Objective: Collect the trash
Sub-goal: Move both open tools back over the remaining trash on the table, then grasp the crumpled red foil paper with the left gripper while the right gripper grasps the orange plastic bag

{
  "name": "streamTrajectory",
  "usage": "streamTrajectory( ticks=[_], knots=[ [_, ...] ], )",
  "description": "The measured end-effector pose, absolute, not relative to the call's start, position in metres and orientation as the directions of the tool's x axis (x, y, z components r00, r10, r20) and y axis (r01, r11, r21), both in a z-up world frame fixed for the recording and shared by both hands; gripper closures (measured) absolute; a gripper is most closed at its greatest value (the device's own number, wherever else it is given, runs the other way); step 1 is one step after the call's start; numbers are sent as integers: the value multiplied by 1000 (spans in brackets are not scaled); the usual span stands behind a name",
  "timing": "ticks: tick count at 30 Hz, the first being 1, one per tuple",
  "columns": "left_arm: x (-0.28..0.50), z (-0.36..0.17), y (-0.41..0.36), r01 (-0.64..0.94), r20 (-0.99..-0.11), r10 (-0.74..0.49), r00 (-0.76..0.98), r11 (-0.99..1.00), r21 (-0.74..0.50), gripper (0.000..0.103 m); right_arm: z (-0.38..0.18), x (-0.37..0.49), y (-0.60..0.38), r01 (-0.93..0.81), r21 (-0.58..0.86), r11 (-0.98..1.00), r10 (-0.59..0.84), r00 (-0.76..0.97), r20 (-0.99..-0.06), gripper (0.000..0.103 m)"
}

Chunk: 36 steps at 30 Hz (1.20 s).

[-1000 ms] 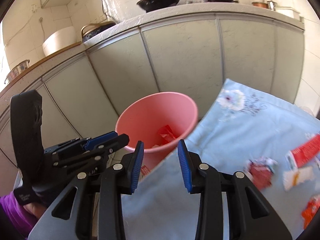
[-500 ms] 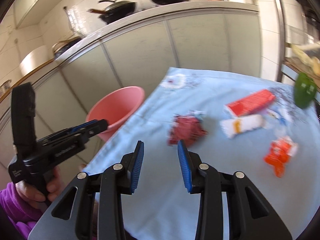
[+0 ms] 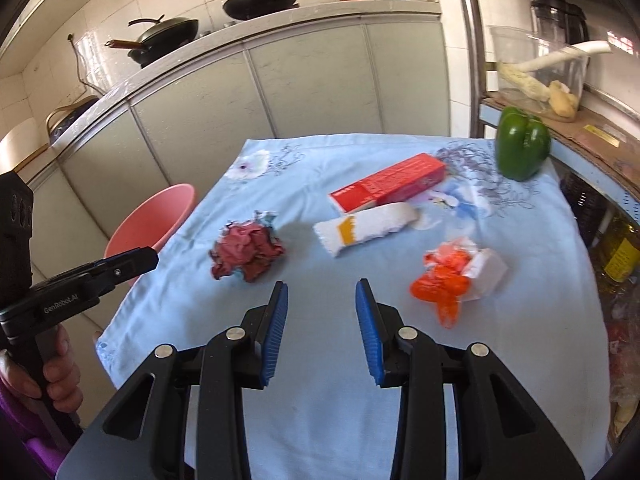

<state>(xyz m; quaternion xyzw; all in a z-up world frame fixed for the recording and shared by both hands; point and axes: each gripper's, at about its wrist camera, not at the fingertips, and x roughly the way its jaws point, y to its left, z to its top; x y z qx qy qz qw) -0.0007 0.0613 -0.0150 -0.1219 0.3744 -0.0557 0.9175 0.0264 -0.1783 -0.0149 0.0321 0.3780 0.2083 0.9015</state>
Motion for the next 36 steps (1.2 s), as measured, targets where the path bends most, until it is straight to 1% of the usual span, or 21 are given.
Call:
streamTrajectory(
  ticks=[4, 9, 10, 12, 18, 21, 23, 25, 26, 29, 32, 36],
  knots=[
    [19, -17, 49, 28, -685, -233, 690, 955, -297, 70, -16, 27, -191, -321, 191, 928, 362, 649, -669, 67],
    [43, -30, 35, 10, -724, -219, 654, 959, -282, 70, -20, 30, -208, -282, 199, 939, 340, 656, -674, 67],
    [47, -32, 32, 3, -731, -208, 650, 963, -271, 70, -21, 32, -212, -274, 201, 940, 336, 658, -674, 66],
    [53, -35, 29, -2, -739, -207, 642, 963, -271, 70, -22, 35, -220, -259, 214, 942, 335, 661, -672, 59],
    [65, -49, 25, -24, -760, -195, 620, 963, -267, 70, -24, 45, -235, -234, 214, 948, 317, 668, -674, 58],
    [66, -51, 22, -17, -752, -179, 634, 969, -245, 70, -26, 53, -240, -223, 218, 950, 311, 662, -682, 58],
    [63, -50, 20, -6, -742, -169, 649, 974, -227, 75, -29, 58, -243, -219, 230, 948, 317, 650, -691, 57],
    [61, -48, 19, 9, -733, -174, 658, 975, -224, 78, -33, 64, -243, -216, 244, 946, 325, 629, -706, 57],
    [59, -47, 18, 19, -727, -180, 663, 975, -223, 90, -33, 64, -243, -214, 247, 945, 327, 627, -708, 57],
    [52, -40, 17, 49, -701, -189, 688, 975, -215, 91, -32, 64, -246, -204, 253, 946, 325, 631, -705, 57],
    [44, -31, 15, 72, -672, -174, 720, 981, -178, 92, -28, 64, -250, -193, 255, 947, 319, 642, -698, 57],
    [38, -25, 17, 76, -654, -179, 735, 980, -183, 92, -24, 63, -254, -187, 294, 937, 344, 637, -690, 57]
  ],
)
